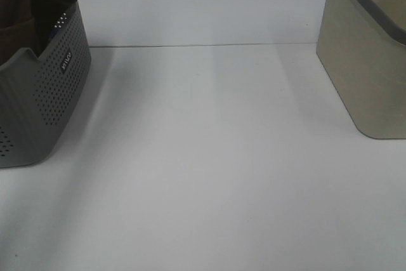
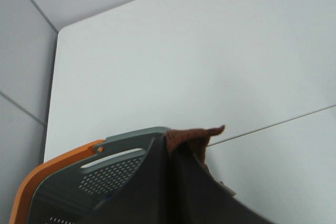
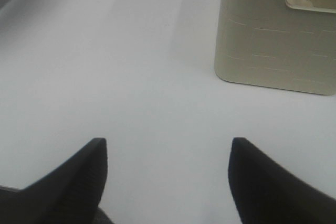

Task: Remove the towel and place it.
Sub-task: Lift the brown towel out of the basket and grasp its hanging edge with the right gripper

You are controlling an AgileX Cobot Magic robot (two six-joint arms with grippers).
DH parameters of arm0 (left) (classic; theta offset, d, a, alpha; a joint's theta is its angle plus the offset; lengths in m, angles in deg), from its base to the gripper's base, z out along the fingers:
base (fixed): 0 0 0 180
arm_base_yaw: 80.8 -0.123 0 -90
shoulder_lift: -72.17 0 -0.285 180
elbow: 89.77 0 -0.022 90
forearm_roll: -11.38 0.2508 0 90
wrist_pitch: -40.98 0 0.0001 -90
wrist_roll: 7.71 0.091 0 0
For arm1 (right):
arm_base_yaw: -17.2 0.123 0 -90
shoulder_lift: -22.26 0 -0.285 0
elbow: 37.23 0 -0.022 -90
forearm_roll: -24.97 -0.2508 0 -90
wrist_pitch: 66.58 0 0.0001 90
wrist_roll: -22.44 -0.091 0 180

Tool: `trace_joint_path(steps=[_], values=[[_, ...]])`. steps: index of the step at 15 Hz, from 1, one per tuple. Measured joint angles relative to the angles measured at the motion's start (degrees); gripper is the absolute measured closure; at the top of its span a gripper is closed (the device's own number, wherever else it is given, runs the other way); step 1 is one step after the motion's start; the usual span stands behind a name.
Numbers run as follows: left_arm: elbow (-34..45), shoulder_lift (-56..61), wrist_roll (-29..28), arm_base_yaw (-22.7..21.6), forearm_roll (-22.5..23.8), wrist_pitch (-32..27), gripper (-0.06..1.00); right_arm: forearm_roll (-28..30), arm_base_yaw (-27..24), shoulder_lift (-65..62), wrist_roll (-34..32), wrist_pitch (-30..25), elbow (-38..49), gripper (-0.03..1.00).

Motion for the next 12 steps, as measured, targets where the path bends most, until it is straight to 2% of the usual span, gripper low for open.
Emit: trace_joint_path(steps=[5, 6, 9, 10, 12], values=[[0.0, 3.84, 4.47, 12.95, -2.35, -1.38, 0.94, -0.86, 0.0, 1.78, 0.0, 0.0, 0.0, 0.33], [0.0, 3.84, 4.7, 14.27, -2.46, -1.78, 0.94, -1.32, 0.0, 2.75, 0.0, 0.0, 0.0, 0.33], [0.0, 3.84, 5.27, 21.54, -3.27, -4.01, 0.94, -7.22, 0.0, 11.69, 0.17, 0.57, 0.0, 0.33], [0.0, 3.84, 5.9, 26.18, -3.9, -4.01, 0.94, -11.92, 0.0, 19.65, 2.35, 2.29, -0.29, 0.33], [0.0, 3.84, 6.02, 29.22, -4.81, -4.01, 0.94, -16.62, 0.0, 25.44, 6.3, 4.81, -0.8, 0.33]])
